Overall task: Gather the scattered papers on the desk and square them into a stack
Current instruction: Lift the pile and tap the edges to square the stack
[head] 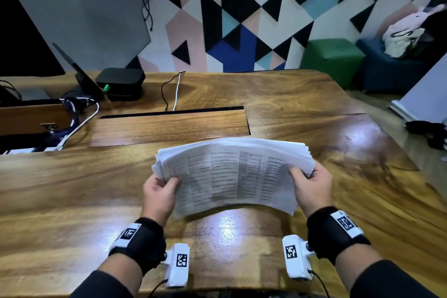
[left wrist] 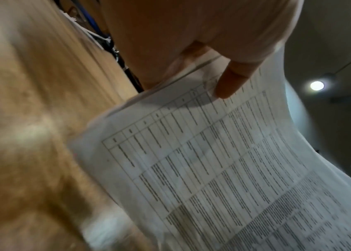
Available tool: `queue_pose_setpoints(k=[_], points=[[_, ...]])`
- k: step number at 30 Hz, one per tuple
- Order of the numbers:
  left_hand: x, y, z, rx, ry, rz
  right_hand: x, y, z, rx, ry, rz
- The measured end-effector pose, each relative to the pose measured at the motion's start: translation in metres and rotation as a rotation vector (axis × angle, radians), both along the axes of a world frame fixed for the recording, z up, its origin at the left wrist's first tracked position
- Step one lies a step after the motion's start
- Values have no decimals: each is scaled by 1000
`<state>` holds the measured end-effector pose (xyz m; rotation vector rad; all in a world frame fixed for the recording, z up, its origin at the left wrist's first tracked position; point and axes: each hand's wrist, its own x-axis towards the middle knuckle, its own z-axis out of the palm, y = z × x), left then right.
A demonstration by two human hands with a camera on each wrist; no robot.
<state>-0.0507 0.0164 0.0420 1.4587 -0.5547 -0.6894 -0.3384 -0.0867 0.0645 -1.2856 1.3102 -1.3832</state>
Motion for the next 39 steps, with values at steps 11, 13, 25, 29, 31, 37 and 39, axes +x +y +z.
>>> queue_pose_setpoints(k=[11, 13, 25, 29, 31, 37, 39], points=[[-1, -5, -3, -94, -50, 84, 5, 1, 2, -23, -79, 63], [4, -4, -4, -93, -63, 91, 1, -4, 1, -8, -68, 45], [3, -3, -5, -109, -107, 134, 11, -2, -2, 44, -72, 24], [-4, -5, -11, -36, -80, 164, 21, 3, -12, 104, -42, 11], [-4, -8, -6, -36, -60, 172, 23, -1, -10, 121, -49, -13], [-4, -6, -9, 18, -25, 179, 18, 1, -17, 196, -48, -16], [-9, -1, -17, 80, 42, 171, 19, 7, -29, 317, -27, 12]])
